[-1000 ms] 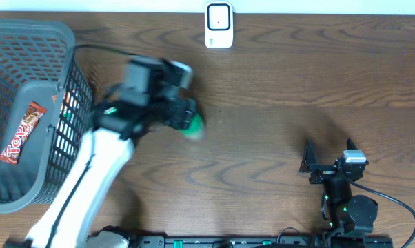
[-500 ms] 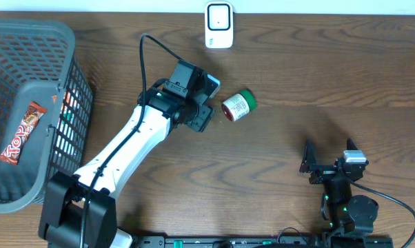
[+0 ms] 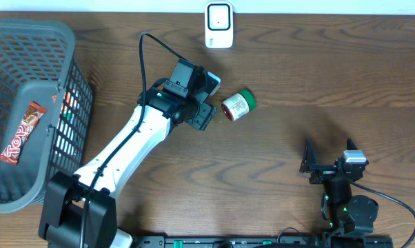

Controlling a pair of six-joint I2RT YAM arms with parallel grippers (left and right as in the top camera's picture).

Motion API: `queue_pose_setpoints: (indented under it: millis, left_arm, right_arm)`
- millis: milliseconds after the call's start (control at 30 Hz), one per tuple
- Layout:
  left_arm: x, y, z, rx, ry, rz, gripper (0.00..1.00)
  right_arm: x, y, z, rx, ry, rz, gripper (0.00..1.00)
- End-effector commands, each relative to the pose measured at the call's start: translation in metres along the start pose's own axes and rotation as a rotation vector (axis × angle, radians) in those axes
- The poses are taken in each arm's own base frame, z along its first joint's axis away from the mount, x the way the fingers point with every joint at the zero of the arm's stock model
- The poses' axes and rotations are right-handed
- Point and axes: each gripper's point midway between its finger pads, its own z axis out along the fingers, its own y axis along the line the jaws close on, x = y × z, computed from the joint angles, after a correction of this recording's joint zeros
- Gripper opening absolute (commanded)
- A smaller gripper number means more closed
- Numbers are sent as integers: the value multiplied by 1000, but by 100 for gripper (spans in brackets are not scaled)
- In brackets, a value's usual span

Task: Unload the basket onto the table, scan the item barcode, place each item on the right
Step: 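Lift pill bottle out with left gripper and place on table center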

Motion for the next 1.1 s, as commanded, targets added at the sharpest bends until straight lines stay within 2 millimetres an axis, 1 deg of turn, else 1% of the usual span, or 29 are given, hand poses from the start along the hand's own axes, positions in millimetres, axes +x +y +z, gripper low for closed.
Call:
queue_pose_setpoints:
  millis: [0,67,167,233,533,700,767,900,1067]
  left_arm:
    - [-7,3,-5,-14,-23,-11,69]
    - [-11,3,-7,-16,-40,-10,75]
    - [-17,3,-10,-18,-62,-8,82]
    - [-18,3,-11,-18,-62,-7,86]
    - [-20,-1,-12,8,-69,-5,92]
    - [-30,-1,-19,7,-90,-2,93]
    - [-32,-5,-19,29,-99,0,94]
    - [-34,-28,-10,165,-103,8,95]
    - [-23,-21,12,137,-44,-4,95]
  right_arm:
    - [0,1,0,-3,0,12,99]
    - [0,1,0,-3,0,12,99]
    - [0,1,0,-3,0,12,99]
    - [0,1,0,-3,0,12,99]
    - [0,1,0,-3,0,12,99]
    - [0,1,0,-3,0,12,99]
    - [0,1,0,-3,0,12,99]
    - [0,1,0,-3,0,12,99]
    - [0,1,0,-3,0,12,99]
